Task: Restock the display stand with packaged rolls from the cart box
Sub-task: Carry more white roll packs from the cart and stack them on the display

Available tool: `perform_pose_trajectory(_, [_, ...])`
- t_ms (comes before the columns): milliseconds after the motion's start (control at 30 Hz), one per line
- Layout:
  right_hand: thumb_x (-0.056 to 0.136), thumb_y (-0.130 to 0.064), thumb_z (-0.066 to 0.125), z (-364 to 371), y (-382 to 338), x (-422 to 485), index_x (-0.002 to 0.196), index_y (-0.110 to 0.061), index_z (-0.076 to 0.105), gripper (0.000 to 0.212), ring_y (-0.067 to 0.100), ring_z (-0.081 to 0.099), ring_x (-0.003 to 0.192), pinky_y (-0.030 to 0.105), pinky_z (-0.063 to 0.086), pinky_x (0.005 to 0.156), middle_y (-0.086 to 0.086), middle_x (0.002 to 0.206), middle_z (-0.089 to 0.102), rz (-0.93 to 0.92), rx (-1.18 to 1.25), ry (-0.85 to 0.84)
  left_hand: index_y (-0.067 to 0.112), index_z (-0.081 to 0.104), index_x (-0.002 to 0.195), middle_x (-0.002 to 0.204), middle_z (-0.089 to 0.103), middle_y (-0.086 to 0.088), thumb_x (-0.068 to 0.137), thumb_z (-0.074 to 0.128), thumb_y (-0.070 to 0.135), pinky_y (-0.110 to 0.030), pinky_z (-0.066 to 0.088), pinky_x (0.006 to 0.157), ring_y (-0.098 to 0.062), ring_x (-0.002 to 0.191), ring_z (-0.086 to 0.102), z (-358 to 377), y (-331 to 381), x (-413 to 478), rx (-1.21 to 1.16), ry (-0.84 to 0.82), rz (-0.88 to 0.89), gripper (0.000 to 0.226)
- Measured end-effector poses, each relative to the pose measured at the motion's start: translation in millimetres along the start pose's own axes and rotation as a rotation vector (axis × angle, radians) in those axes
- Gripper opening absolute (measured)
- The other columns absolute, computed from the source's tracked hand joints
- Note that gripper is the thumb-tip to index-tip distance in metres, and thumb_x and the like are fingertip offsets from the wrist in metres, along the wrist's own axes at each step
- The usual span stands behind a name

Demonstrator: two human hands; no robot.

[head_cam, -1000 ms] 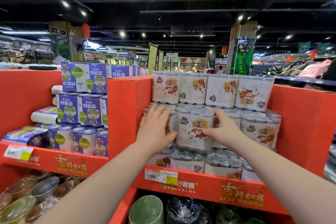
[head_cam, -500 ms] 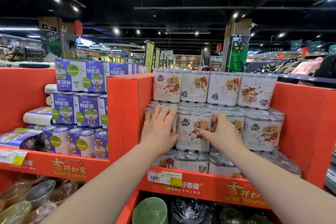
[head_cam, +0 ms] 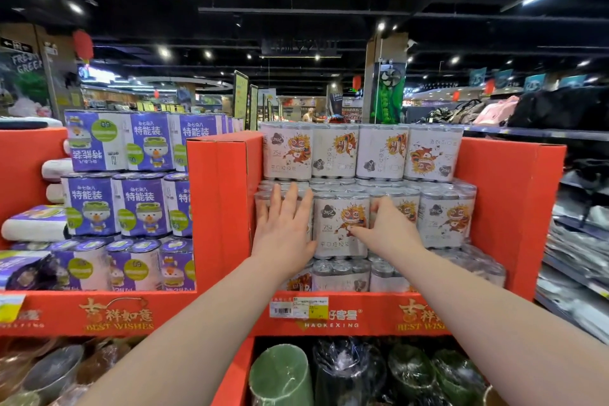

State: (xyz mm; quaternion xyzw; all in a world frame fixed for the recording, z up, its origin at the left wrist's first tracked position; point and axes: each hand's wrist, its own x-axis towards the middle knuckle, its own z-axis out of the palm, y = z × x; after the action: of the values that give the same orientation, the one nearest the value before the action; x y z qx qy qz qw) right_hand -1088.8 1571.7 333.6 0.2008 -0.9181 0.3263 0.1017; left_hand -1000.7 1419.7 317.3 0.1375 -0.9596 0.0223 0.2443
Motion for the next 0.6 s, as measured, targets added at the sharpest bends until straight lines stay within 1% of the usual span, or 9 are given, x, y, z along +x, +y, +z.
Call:
perform_pose_trajectory(67, [0.087,-0.035,0.062,-2,-1,-9,0.125,-0.015,0.043,0.047,0.023,0.057,0.097,0.031,0.044,0.073,0.005,0.118,0.056,-0.036,-0.091,0.014,0.024,-0.001,0.153,0.161,-0.010,-0.004,0.094,0.048,0.042,-0.048,0.000,0.119,-0.030,0.148,-0.011,0,-1,-7,-0.006,0.004,0.009,0.079])
perform_pose_trajectory(167, [0.090,-0.035,0.053,-1,-1,-27,0.125,-0.016,0.048,0.040,0.025,0.056,0.103,0.036,0.051,0.081,0.007,0.122,0.053,-0.159,-0.301,-0.014,0.023,0.019,0.149,0.160,0.009,-0.006,0.093,0.048,0.044,-0.048,0.012,0.118,-0.028,0.147,0.009,-3,-3,-27,0.006,-0.010,0.013,0.067])
perform_pose_trajectory(233, [0.091,-0.033,0.052,1,-1,-42,0.124,-0.016,0.050,0.037,0.025,0.056,0.106,0.039,0.052,0.084,0.006,0.122,0.054,-0.249,-0.374,-0.058,0.021,0.027,0.146,0.157,0.019,-0.006,0.092,0.048,0.045,-0.046,0.019,0.116,-0.027,0.144,0.018,-9,-5,-46,0.043,-0.027,0.007,0.063])
perform_pose_trajectory(300, [0.089,-0.034,0.053,5,-2,-58,0.120,-0.018,0.052,0.034,0.025,0.057,0.107,0.040,0.052,0.086,0.003,0.120,0.057,-0.324,-0.389,-0.105,0.020,0.028,0.146,0.152,0.029,-0.004,0.092,0.047,0.045,-0.043,0.028,0.110,-0.026,0.139,0.029,-16,-7,-67,0.064,-0.025,-0.023,0.063])
perform_pose_trajectory(400, [0.089,-0.036,0.052,13,-1,-88,0.117,-0.022,0.054,0.032,0.024,0.056,0.111,0.040,0.049,0.090,0.001,0.121,0.059,-0.410,-0.391,-0.178,0.020,0.038,0.139,0.137,0.044,-0.002,0.089,0.050,0.043,-0.039,0.037,0.100,-0.025,0.125,0.044,-25,-10,-107,0.091,-0.022,-0.093,0.056])
perform_pose_trajectory(467, [0.089,-0.035,0.051,17,1,-111,0.118,-0.023,0.054,0.032,0.026,0.054,0.113,0.039,0.047,0.092,0.002,0.122,0.058,-0.476,-0.367,-0.238,0.019,0.042,0.135,0.131,0.048,-0.002,0.088,0.051,0.042,-0.039,0.038,0.099,-0.026,0.121,0.047,-31,-9,-139,0.103,-0.051,-0.174,0.053])
perform_pose_trajectory(600, [0.089,-0.036,0.052,27,-1,-163,0.117,-0.025,0.055,0.031,0.025,0.054,0.114,0.036,0.043,0.087,-0.001,0.121,0.057,-0.666,-0.312,-0.300,0.019,0.043,0.133,0.129,0.048,-0.003,0.088,0.052,0.044,-0.039,0.040,0.100,-0.026,0.122,0.047,-43,-8,-221,0.156,-0.117,-0.336,0.052])
